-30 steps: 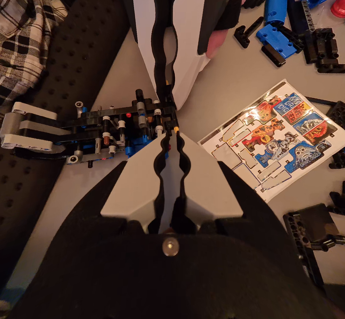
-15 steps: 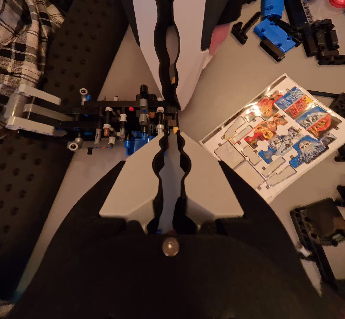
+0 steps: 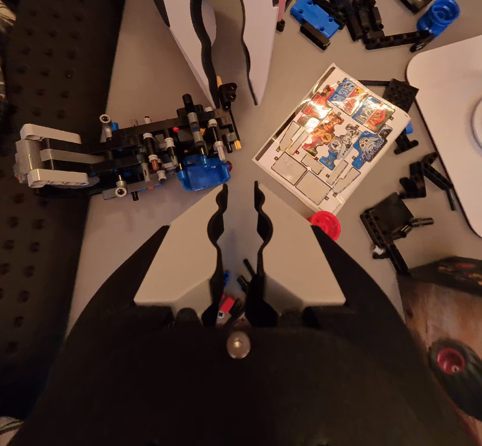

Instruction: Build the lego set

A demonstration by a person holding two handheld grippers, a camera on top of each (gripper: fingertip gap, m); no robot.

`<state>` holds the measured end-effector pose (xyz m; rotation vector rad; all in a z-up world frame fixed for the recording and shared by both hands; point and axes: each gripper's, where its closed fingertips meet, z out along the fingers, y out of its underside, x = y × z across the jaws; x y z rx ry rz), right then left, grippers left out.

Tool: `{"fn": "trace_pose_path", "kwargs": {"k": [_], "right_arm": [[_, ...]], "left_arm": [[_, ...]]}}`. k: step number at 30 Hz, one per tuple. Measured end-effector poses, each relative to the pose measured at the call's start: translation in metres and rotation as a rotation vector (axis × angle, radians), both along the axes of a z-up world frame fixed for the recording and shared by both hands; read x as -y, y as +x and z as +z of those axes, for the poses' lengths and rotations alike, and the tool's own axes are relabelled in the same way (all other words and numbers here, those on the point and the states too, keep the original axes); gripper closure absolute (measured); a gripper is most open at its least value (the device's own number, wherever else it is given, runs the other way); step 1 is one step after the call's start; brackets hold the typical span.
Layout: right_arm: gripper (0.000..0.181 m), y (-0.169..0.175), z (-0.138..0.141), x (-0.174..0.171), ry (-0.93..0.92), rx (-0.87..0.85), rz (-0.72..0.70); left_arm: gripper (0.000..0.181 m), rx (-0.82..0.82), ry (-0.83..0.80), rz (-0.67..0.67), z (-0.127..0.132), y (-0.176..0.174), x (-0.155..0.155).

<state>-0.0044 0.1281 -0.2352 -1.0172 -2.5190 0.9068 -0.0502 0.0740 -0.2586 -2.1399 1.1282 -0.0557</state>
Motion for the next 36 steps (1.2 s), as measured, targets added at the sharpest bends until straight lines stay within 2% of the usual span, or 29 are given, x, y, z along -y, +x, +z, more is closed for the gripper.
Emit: {"fn": "trace_pose_path", "kwargs": {"k": [7,13,18,20,29,36], "right_arm": [[0.162,0.003,-0.003,-0.008,-0.031,-0.037,-0.081],[0.160,0.007,-0.013,-0.011,-0.048,-0.023,-0.095],[0.160,0.007,-0.033,0.011,-0.039,0.047,-0.028],[0.160,0.008,-0.038,0.020,-0.039,0.065,-0.002],[0.157,0.008,-0.042,0.054,-0.085,0.089,0.066],[0.156,0.004,-0.043,0.073,-0.079,0.104,0.053]], "left_arm": [[0.151,-0.137,0.127,0.168,0.003,-0.034,-0.029],[0.137,-0.069,0.062,0.241,0.007,-0.049,-0.016],[0.139,-0.030,-0.009,0.234,0.007,-0.041,0.003],[0.145,-0.029,-0.019,0.213,0.004,-0.033,0.005],[0.148,-0.042,-0.020,0.211,-0.006,-0.028,-0.014],[0.152,-0.062,0.000,0.218,-0.008,-0.030,-0.025]]}}
